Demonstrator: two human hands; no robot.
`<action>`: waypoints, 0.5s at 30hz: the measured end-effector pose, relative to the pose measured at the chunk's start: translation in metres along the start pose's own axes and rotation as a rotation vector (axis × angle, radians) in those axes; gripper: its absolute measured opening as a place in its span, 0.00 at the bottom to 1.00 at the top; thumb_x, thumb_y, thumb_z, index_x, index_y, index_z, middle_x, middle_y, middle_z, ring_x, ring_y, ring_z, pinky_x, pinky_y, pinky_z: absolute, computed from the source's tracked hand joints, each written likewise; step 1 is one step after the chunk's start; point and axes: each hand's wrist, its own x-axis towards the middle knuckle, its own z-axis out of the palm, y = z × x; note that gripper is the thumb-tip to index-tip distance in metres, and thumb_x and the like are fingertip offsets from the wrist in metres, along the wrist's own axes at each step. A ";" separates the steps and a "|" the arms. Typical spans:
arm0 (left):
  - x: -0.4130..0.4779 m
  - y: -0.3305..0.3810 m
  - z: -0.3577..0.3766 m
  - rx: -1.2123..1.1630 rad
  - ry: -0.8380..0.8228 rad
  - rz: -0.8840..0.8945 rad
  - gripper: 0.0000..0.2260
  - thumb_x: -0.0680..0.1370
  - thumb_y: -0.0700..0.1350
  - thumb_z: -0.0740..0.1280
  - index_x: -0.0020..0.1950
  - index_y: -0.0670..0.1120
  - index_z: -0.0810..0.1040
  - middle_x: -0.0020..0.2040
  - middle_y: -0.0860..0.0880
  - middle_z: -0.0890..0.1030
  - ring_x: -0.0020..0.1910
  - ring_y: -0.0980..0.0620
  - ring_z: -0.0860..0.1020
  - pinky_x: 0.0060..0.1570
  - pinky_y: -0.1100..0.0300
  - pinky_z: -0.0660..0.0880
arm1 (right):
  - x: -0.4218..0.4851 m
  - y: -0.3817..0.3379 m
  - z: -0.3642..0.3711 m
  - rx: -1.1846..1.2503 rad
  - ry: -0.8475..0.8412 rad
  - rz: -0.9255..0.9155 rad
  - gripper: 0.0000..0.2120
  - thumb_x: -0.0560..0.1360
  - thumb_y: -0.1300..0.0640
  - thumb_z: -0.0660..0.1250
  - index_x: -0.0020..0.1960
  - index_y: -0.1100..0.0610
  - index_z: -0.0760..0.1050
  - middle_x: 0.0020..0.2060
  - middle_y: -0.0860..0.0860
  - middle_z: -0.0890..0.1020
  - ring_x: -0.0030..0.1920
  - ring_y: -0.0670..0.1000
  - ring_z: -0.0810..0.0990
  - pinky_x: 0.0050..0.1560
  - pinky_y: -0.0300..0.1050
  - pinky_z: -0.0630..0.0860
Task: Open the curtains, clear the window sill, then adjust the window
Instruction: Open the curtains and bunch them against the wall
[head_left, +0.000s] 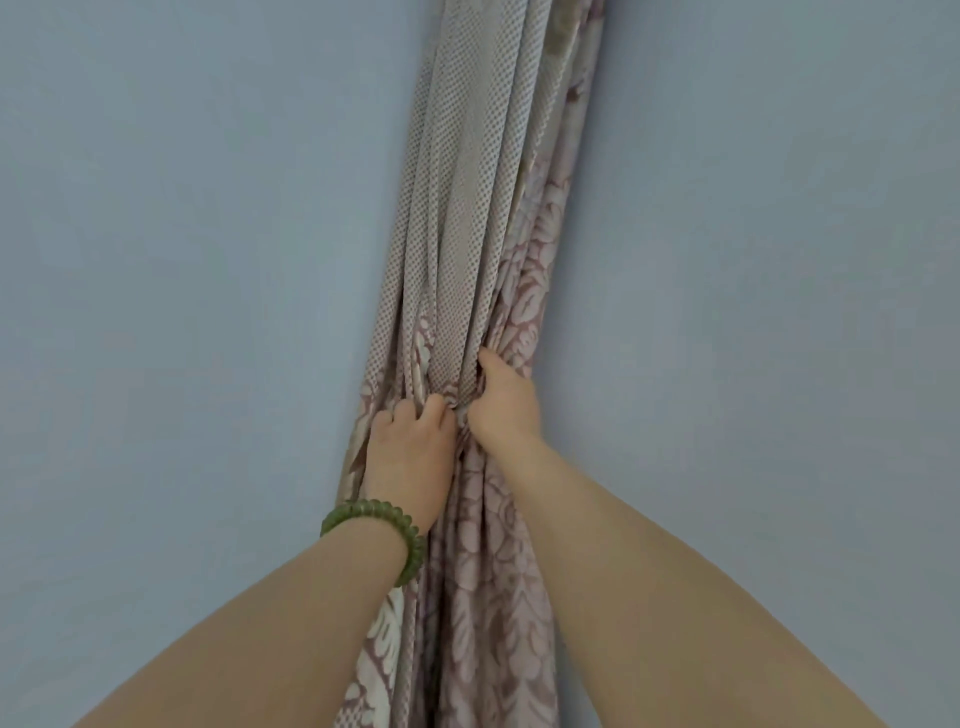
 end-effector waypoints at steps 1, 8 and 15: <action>-0.001 0.003 0.003 -0.020 -0.011 0.002 0.04 0.61 0.37 0.66 0.33 0.44 0.77 0.33 0.47 0.77 0.28 0.45 0.76 0.26 0.57 0.70 | 0.002 0.005 0.002 -0.008 0.013 0.005 0.24 0.70 0.66 0.59 0.64 0.52 0.72 0.58 0.62 0.79 0.59 0.62 0.76 0.59 0.50 0.75; -0.008 0.017 -0.009 -0.245 -0.275 -0.065 0.21 0.70 0.39 0.66 0.62 0.43 0.72 0.61 0.44 0.73 0.50 0.41 0.77 0.40 0.51 0.75 | -0.009 0.021 -0.022 -0.069 0.039 -0.013 0.21 0.74 0.63 0.62 0.65 0.52 0.73 0.60 0.58 0.80 0.62 0.60 0.75 0.63 0.53 0.72; -0.020 0.018 -0.041 -0.535 -0.527 -0.062 0.28 0.75 0.36 0.57 0.75 0.49 0.55 0.72 0.47 0.58 0.63 0.41 0.67 0.54 0.48 0.73 | -0.030 0.020 -0.051 -0.165 0.021 0.026 0.23 0.74 0.63 0.56 0.67 0.49 0.70 0.61 0.62 0.77 0.62 0.63 0.74 0.63 0.49 0.71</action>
